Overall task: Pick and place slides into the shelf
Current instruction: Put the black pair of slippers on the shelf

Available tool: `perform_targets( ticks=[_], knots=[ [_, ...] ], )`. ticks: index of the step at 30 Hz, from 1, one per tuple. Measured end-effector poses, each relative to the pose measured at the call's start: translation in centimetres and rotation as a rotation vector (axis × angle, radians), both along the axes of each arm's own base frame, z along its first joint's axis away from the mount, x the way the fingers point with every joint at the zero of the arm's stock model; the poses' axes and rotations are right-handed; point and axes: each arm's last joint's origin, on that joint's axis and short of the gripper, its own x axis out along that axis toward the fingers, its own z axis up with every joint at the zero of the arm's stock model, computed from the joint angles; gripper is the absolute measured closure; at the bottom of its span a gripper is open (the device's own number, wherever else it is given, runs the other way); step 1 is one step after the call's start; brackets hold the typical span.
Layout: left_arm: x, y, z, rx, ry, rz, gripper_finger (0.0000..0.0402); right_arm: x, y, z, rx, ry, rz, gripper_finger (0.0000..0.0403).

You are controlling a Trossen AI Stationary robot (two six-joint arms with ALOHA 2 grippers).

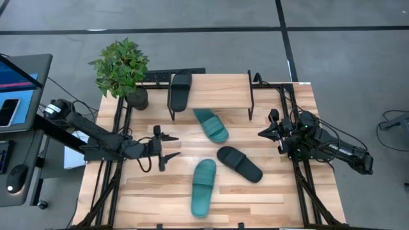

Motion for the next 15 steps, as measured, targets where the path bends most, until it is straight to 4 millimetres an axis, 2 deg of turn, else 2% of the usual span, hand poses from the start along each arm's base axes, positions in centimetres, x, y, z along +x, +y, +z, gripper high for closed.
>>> perform_targets(
  ticks=[15],
  knots=[
    [-0.02, 0.36, -0.46, -0.014, 0.031, 0.022, 0.0127, 0.00, 0.00, 0.00, 0.000, 0.000, 0.000, 0.0403]
  ],
)
